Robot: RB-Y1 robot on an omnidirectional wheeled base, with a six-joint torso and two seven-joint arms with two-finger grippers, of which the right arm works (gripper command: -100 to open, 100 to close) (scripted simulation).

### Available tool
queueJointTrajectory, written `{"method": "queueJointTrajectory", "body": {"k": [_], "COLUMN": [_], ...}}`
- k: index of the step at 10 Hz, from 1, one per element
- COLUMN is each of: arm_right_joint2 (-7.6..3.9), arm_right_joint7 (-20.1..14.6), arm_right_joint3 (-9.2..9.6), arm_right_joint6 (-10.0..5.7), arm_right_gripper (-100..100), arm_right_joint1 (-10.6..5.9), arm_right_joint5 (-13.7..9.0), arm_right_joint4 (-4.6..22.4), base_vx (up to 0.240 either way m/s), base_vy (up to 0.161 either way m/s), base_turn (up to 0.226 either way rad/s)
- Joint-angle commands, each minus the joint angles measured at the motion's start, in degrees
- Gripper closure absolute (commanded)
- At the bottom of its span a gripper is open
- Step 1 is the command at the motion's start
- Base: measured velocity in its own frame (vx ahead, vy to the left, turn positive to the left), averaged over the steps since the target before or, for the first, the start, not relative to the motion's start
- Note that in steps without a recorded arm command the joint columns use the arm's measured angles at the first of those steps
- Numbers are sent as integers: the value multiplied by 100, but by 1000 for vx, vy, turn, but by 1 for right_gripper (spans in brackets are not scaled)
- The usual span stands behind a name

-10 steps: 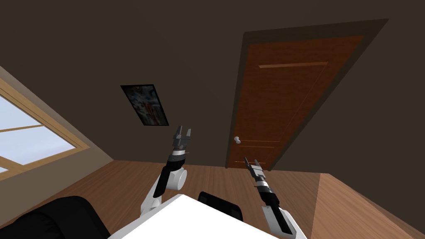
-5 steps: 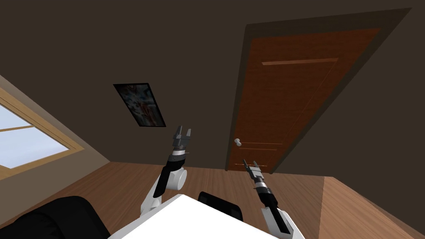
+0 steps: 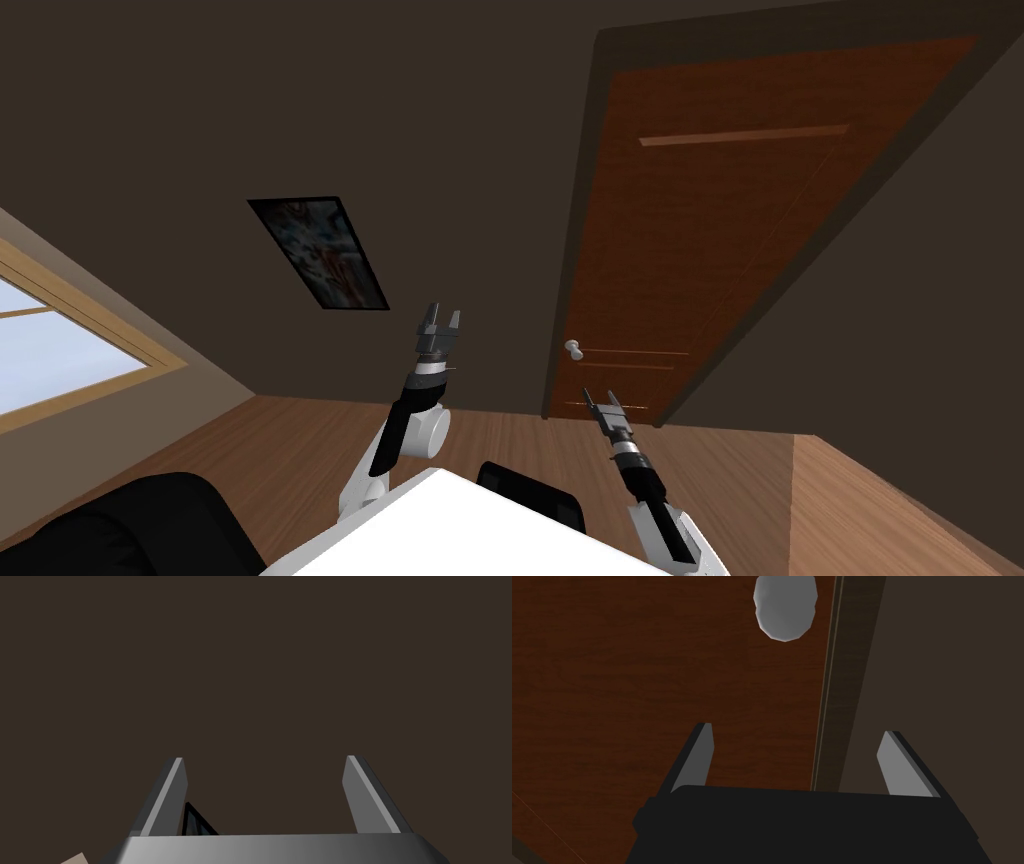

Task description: Pull the door open

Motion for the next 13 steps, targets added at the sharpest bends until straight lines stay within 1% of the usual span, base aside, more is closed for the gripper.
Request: {"method": "queueJointTrajectory", "body": {"k": [1,2,3,4,5,6,7,8,10,11,12,13], "arm_right_joint2": [-2,2,3,6,8,-188,-188,-330,-542,-595,-595,-746], "arm_right_joint7": [117,210,237,306,270,201,201,137,42,18,18,-51], "arm_right_joint3": [-28,-47,-53,-67,-64,-182,-182,-266,-392,-423,-423,-513], "arm_right_joint6": [-49,-76,-84,-105,-94,-265,-265,-383,-557,-601,-601,-725], "arm_right_gripper": [-100,-100,-100,-100,-100,-100,-100,-100,-100,-100,-100,-100], "arm_right_joint1": [-64,-109,-123,-156,-155,-98,-98,-51,19,36,36,86], "arm_right_joint5": [41,82,94,124,104,12,12,-58,-162,-188,-188,-263], "arm_right_joint4": [177,306,343,438,407,562,562,663,815,853,853,962], "base_vx": [103,110,82,69,33,88,116,155,177,167,116,160], "base_vy": [-16,-17,-2,-6,-6,120,153,157,130,55,14,30], "base_turn": [3,1,3,-2,2,235,98,130,173,77,9,141]}}
